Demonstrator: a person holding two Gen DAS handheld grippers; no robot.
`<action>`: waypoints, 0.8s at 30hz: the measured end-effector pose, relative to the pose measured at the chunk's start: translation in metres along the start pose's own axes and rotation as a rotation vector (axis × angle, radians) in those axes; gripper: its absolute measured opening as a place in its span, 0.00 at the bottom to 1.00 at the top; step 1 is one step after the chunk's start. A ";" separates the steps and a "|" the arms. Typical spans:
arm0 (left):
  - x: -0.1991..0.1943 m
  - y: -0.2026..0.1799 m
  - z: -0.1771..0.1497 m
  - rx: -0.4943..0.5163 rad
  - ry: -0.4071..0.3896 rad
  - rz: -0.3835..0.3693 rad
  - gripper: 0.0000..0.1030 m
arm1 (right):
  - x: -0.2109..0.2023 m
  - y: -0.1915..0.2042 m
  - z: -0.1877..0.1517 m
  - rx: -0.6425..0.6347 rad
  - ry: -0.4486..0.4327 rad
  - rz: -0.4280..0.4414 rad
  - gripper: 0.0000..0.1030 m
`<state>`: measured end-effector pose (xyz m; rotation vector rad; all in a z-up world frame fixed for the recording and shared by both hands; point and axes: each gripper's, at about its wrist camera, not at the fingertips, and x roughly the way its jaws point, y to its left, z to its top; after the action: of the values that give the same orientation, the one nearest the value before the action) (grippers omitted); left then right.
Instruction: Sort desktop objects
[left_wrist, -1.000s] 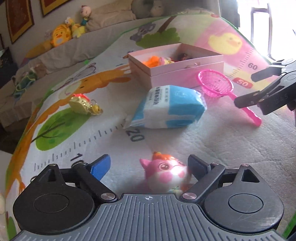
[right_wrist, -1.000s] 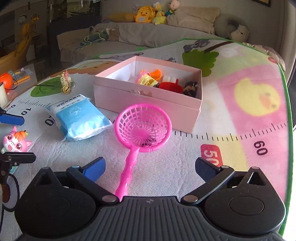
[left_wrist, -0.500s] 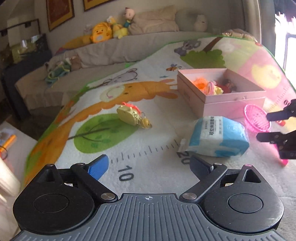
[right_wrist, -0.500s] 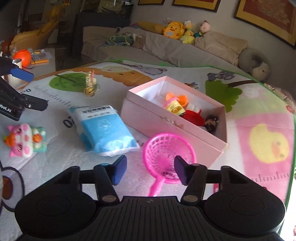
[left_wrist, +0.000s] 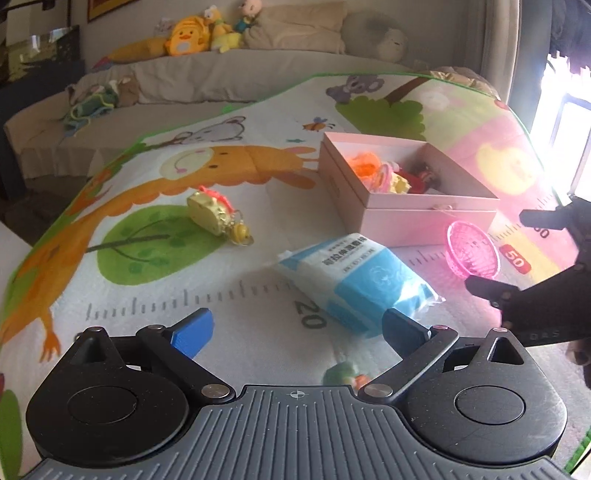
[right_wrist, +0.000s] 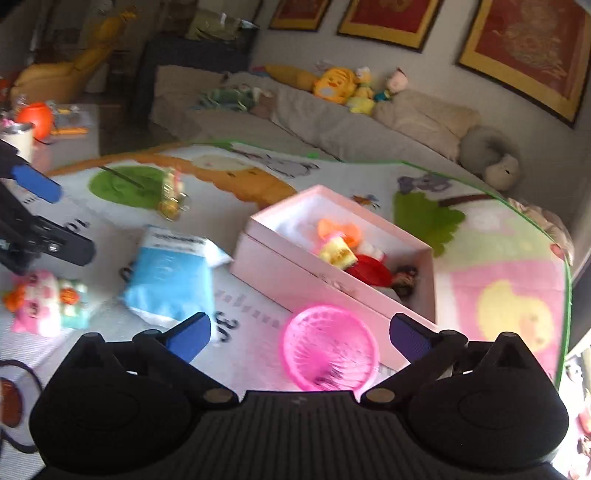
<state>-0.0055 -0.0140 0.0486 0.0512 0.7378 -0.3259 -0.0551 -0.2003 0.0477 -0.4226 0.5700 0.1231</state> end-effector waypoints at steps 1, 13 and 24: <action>0.005 -0.006 0.002 -0.001 0.014 -0.017 0.98 | 0.010 -0.008 -0.001 0.027 0.040 0.002 1.00; 0.071 -0.047 0.041 -0.108 0.160 0.000 0.99 | 0.056 -0.063 -0.025 0.339 0.212 0.163 0.58; 0.100 -0.042 0.048 -0.056 0.249 0.108 0.81 | 0.016 -0.069 -0.037 0.317 0.218 0.219 0.35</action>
<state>0.0819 -0.0890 0.0201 0.0792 0.9863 -0.1969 -0.0441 -0.2785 0.0349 -0.0635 0.8358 0.1948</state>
